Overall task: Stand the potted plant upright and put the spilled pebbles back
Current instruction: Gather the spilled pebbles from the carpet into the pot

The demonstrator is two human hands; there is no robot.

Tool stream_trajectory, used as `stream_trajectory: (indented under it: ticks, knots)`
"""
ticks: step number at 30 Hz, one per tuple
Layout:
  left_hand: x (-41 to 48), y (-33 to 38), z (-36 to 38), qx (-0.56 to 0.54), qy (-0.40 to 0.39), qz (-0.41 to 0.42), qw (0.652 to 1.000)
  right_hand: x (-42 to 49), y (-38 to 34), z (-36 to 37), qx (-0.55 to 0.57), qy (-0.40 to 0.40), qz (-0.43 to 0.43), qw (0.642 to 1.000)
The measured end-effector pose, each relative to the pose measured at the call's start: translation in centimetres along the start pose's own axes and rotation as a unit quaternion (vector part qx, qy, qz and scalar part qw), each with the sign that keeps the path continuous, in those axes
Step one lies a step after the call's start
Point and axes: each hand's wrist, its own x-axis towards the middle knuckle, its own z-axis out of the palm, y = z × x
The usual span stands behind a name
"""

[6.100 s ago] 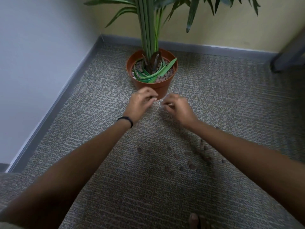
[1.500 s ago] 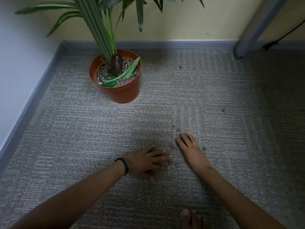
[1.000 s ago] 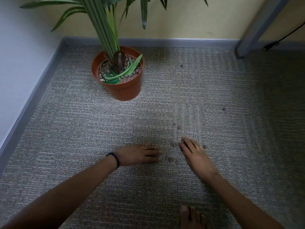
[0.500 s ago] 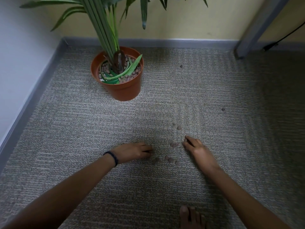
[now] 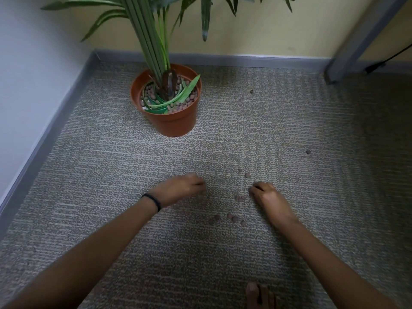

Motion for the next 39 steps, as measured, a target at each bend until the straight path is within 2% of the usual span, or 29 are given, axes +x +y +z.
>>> stream_trajectory:
  ticks: [4, 8, 12, 15, 21, 26, 35, 39]
  knots:
    - [1.8, -2.1, -4.6, 0.045, 0.153, -0.025, 0.987, 0.5, 0.4, -0.2, 0.016, 0.011, 0.006, 1.0]
    - [3.3, -4.1, -9.2, 0.067, 0.285, -0.076, 0.953, 0.6, 0.4, -0.2, 0.013, 0.011, 0.005, 1.0]
    - [3.7, -5.8, -10.6, 0.059, 0.331, -0.146, 0.93, 0.9, 0.3, -0.3, 0.021, 0.017, 0.003, 1.0]
    - [3.7, -6.6, -10.3, 0.043, 0.35, -0.188, 0.917, 1.5, 0.4, -0.5, 0.089, 0.032, 0.042, 0.995]
    - [3.9, -7.6, -9.6, 0.039, 0.338, -0.257, 0.904, 2.6, 0.5, -1.0, 0.258, 0.102, 0.127, 0.952]
    - [3.8, -7.4, -7.9, 0.081, 0.246, -0.279, 0.925, 4.3, -0.5, -2.0, 0.388, 0.139, 0.186, 0.892]
    - [4.0, -7.6, -7.4, 0.113, 0.188, -0.324, 0.92, 13.2, -8.0, -10.4, 0.462, 0.167, 0.082, 0.867]
    - [3.8, -7.6, -7.4, 0.112, 0.176, -0.315, 0.926, 18.2, -11.3, -12.7, 0.497, 0.171, 0.088, 0.846]
